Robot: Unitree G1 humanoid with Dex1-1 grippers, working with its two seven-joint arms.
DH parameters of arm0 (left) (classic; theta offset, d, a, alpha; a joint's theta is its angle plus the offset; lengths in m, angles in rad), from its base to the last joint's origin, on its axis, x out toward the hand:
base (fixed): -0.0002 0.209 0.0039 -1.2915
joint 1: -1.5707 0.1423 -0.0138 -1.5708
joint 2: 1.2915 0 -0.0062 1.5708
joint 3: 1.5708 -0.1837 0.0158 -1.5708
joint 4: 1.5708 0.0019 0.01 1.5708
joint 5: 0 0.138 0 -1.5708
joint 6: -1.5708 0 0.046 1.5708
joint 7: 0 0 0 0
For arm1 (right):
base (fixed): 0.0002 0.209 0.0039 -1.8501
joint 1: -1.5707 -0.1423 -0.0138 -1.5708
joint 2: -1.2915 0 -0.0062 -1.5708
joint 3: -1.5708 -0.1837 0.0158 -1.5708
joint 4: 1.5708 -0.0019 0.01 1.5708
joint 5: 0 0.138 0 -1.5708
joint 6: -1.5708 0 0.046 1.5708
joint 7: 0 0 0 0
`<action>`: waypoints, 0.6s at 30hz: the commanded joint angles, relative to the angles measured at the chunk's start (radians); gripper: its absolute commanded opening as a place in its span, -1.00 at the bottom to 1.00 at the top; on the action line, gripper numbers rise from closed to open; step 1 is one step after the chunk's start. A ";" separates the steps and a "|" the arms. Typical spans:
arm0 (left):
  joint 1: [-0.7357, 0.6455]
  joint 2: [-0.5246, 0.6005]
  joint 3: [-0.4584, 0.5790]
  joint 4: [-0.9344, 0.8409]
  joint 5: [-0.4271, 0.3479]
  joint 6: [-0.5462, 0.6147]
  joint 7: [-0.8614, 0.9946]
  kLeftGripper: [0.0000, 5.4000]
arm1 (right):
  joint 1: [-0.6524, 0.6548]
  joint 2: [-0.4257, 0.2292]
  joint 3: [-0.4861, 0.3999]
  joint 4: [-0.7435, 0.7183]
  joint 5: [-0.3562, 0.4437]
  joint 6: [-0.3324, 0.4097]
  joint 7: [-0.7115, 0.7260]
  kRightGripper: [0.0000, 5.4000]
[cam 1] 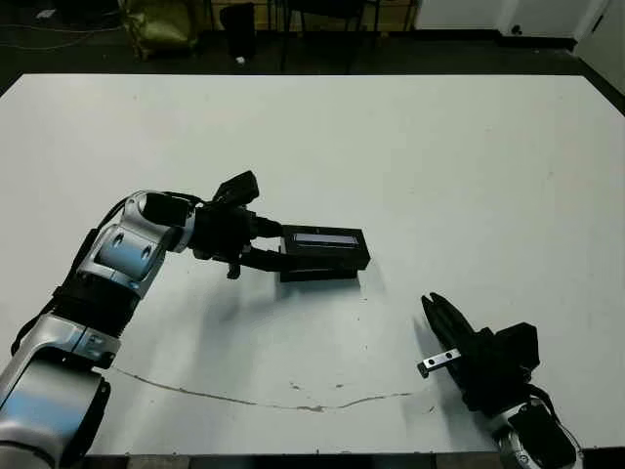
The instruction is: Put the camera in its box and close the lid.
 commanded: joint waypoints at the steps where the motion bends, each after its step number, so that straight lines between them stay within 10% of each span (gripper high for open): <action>1: -0.003 0.014 -0.019 0.017 0.030 -0.009 -0.001 -0.28 | 0.034 -0.007 0.002 0.014 -0.003 0.008 0.000 -1.00; 18: -0.010 0.018 -0.030 0.048 0.072 -0.070 0.002 -0.28 | 0.042 -0.011 0.006 -0.009 -0.008 0.040 -0.012 -1.00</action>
